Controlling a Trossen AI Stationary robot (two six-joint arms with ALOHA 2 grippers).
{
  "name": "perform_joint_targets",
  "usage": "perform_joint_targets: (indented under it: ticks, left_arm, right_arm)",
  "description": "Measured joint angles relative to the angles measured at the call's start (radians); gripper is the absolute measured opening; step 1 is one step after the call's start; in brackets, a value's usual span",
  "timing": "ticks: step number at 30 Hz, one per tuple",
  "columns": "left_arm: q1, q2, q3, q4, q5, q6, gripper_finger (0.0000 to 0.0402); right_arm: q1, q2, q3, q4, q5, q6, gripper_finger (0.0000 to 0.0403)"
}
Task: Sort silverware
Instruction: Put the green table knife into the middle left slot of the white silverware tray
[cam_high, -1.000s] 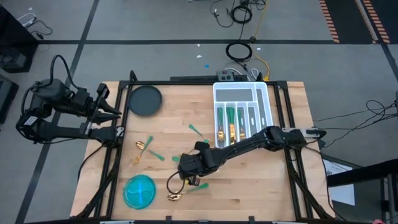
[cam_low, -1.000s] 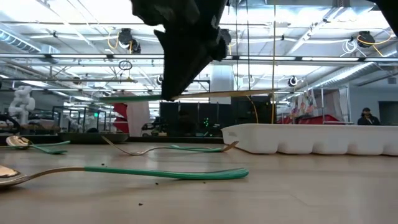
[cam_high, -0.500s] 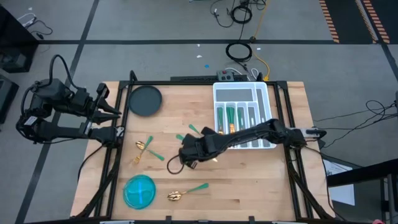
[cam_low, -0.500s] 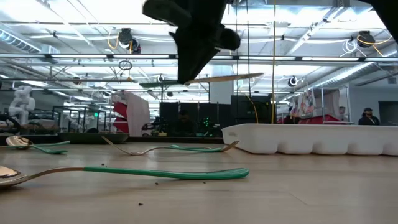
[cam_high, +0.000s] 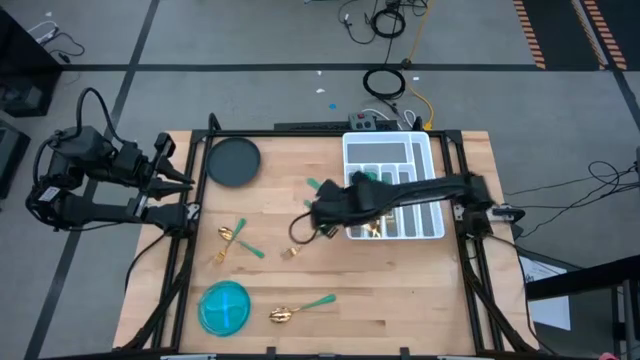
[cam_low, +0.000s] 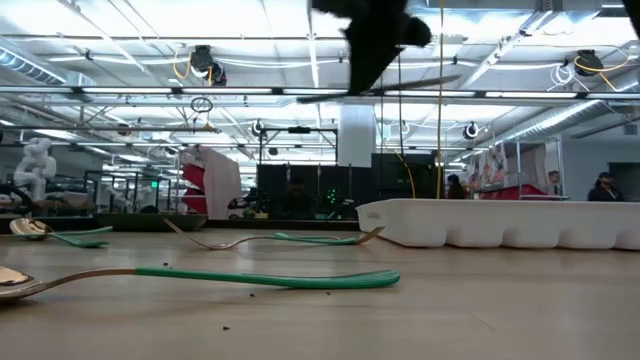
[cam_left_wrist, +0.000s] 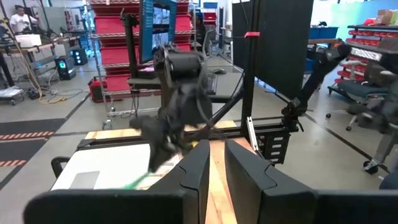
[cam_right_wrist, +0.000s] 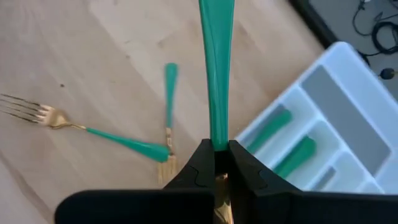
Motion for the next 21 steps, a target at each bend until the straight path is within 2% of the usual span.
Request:
perform_joint_targets:
  ticks: [7,12,16,21]
  left_arm:
    - [0.000,0.000,0.000,0.005,0.000,0.020,0.0056]
    - [0.000,0.000,0.000,0.029,-0.003,0.020,0.0056]
    - [0.000,0.001,0.000,0.058,-0.009,0.021,0.0056]
    - [0.000,0.002,0.000,0.084,-0.025,0.025,0.0056]
  right_arm:
    - [-0.021,-0.296,-0.318,0.040,0.082,0.161,0.0000]
    - [-0.018,-0.480,-0.587,0.199,0.096,0.294,0.0000]
    - [-0.020,-0.539,-0.756,0.397,0.124,0.342,0.0000]
    - [-0.048,-0.521,-0.922,0.595,0.119,0.403,0.0000]
